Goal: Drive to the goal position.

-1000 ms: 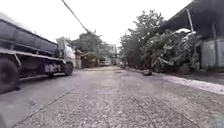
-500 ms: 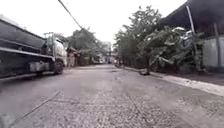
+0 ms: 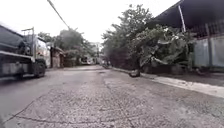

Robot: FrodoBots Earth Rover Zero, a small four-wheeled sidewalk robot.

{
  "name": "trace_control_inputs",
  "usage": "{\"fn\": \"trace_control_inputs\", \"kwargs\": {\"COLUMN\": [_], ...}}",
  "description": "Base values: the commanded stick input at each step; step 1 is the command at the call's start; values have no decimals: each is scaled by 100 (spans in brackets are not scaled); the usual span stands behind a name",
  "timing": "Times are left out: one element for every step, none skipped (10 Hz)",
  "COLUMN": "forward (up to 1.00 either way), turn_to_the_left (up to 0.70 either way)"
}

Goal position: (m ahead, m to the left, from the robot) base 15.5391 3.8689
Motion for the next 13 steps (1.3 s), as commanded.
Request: {"fn": "trace_control_inputs", "kwargs": {"forward": [100, 100, 100, 100, 100, 100, 100, 100, 100, 100, 100, 100, 100], "turn_to_the_left": [0, 0, 0, 0, 0, 0, 0, 0, 0, 0, 0, 0, 0]}}
